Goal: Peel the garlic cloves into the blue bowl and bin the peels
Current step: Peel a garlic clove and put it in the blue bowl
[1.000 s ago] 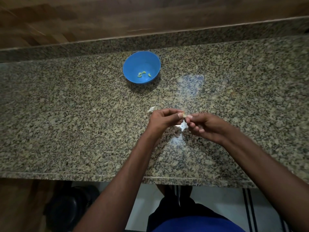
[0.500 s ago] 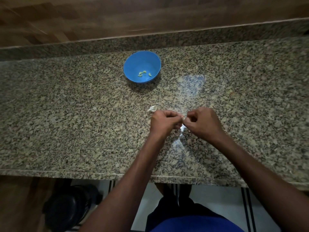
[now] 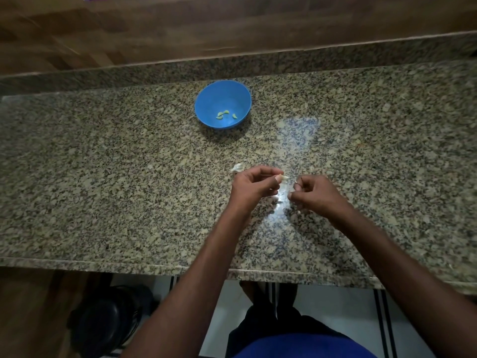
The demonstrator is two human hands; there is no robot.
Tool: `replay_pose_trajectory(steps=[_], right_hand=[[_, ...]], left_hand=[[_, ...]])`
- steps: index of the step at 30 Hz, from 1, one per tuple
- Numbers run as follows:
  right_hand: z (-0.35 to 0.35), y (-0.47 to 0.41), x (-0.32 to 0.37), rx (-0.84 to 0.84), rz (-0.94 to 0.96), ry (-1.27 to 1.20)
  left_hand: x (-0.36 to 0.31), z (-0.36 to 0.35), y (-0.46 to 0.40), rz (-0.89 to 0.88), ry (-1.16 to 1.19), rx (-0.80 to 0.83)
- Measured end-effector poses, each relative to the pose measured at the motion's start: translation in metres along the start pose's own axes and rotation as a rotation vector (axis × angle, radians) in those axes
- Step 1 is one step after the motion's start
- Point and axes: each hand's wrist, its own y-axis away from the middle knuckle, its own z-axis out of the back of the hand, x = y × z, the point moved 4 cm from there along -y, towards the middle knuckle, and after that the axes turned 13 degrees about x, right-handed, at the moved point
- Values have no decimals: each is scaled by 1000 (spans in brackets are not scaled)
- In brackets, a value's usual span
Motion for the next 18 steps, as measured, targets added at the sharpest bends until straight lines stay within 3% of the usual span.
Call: replay_pose_trajectory(steps=[8,12,18], right_hand=[[6,8,26,-153,233,53],[6,5,31,-123,202,35],[9,5,27,40,90,-264]], left_hand=[[0,1,5,-12,-89,-9],[-5,-2,7,-41,-114,-27],[-10,-7,10,-115,-149,-21]])
